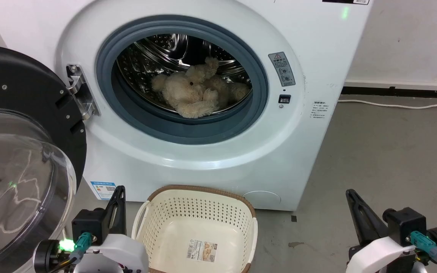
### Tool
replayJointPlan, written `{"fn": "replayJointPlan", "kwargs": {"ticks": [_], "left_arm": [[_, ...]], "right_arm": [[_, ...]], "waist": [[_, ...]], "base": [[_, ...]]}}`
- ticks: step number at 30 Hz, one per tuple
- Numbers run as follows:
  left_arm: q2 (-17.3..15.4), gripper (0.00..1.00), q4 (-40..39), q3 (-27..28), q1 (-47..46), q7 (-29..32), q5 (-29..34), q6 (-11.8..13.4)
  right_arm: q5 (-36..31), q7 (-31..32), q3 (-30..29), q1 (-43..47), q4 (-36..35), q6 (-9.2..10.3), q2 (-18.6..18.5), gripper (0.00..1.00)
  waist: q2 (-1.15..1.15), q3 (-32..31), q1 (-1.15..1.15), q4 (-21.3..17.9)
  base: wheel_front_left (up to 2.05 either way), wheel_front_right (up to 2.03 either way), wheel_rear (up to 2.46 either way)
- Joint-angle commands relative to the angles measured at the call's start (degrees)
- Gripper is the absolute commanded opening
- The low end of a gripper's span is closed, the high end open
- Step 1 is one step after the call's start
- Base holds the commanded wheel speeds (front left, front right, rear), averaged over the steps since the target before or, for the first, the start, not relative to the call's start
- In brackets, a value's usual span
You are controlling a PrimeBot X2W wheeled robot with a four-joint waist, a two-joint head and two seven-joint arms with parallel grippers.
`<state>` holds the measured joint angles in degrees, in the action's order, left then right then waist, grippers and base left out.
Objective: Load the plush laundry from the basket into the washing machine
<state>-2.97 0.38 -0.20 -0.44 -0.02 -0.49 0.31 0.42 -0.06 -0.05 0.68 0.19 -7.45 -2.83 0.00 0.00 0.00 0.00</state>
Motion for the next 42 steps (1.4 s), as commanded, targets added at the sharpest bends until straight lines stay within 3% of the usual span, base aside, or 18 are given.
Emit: {"fn": "replayJointPlan", "kwargs": {"ticks": [1,42], "left_arm": [[0.1,0.00,-0.4,0.2,0.4,0.0,0.5,-0.3],[0.1,0.00,-0.4,0.2,0.4,0.0,0.5,-0.3]], "right_arm": [[-0.4,0.1,0.0,-0.7,-0.2,-0.03,0.0,0.00],[-0.4,0.1,0.0,-0.7,-0.2,-0.03,0.0,0.00]], "waist": [[0.00,0.0,0.00,0.0],[0.00,0.0,0.00,0.0]], "base": [[0.00,0.00,0.00],[0.00,0.00,0.00]]}}
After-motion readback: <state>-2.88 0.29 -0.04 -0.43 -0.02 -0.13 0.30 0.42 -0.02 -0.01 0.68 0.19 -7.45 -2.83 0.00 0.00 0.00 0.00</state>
